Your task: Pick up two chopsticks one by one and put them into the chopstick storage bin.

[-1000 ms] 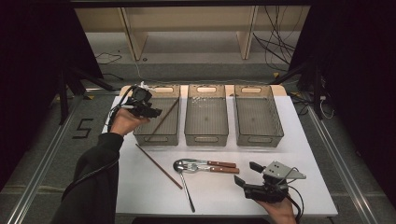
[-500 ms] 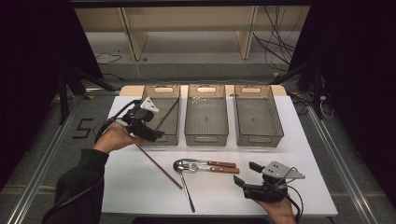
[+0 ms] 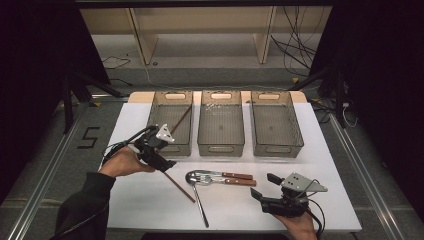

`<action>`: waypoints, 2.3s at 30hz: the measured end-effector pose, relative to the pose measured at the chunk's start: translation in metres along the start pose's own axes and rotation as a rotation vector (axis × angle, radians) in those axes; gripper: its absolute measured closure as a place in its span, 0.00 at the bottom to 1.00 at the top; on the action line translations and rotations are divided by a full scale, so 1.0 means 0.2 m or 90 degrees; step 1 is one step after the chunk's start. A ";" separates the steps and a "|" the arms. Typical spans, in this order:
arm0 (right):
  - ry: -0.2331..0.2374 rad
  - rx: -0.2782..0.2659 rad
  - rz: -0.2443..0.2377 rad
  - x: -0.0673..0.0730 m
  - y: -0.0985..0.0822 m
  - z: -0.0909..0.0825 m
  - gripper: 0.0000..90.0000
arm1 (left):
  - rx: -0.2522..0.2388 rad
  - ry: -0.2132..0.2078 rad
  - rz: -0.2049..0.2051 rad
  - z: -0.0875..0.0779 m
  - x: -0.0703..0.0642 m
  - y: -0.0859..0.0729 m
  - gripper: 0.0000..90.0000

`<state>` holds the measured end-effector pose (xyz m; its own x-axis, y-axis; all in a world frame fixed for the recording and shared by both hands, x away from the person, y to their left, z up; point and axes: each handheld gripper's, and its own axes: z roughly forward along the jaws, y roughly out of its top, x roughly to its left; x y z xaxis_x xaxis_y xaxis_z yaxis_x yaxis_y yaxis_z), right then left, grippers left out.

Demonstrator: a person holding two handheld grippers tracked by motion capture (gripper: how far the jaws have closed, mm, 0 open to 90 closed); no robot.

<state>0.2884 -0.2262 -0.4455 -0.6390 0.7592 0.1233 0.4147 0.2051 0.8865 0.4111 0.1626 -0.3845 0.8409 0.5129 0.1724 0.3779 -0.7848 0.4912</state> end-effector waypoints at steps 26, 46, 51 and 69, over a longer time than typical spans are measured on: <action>-0.002 0.001 0.000 0.00 0.00 0.00 0.27 | 0.126 -0.047 0.121 0.17 -0.09 -0.07 0.28; -0.001 0.002 -0.001 0.00 0.00 0.00 0.27 | 0.185 -0.102 0.180 0.32 -0.09 -0.08 0.34; -0.001 0.000 0.001 0.00 0.00 0.00 0.27 | 0.197 -0.108 0.186 0.34 -0.07 -0.08 0.40; 0.000 0.002 -0.001 0.00 0.00 0.00 0.27 | 0.225 -0.154 0.196 0.40 -0.05 -0.06 0.51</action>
<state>0.2884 -0.2254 -0.4461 -0.6399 0.7588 0.1217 0.4159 0.2087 0.8851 0.4282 0.1390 -0.4609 0.9833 0.1774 0.0406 0.1713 -0.9774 0.1242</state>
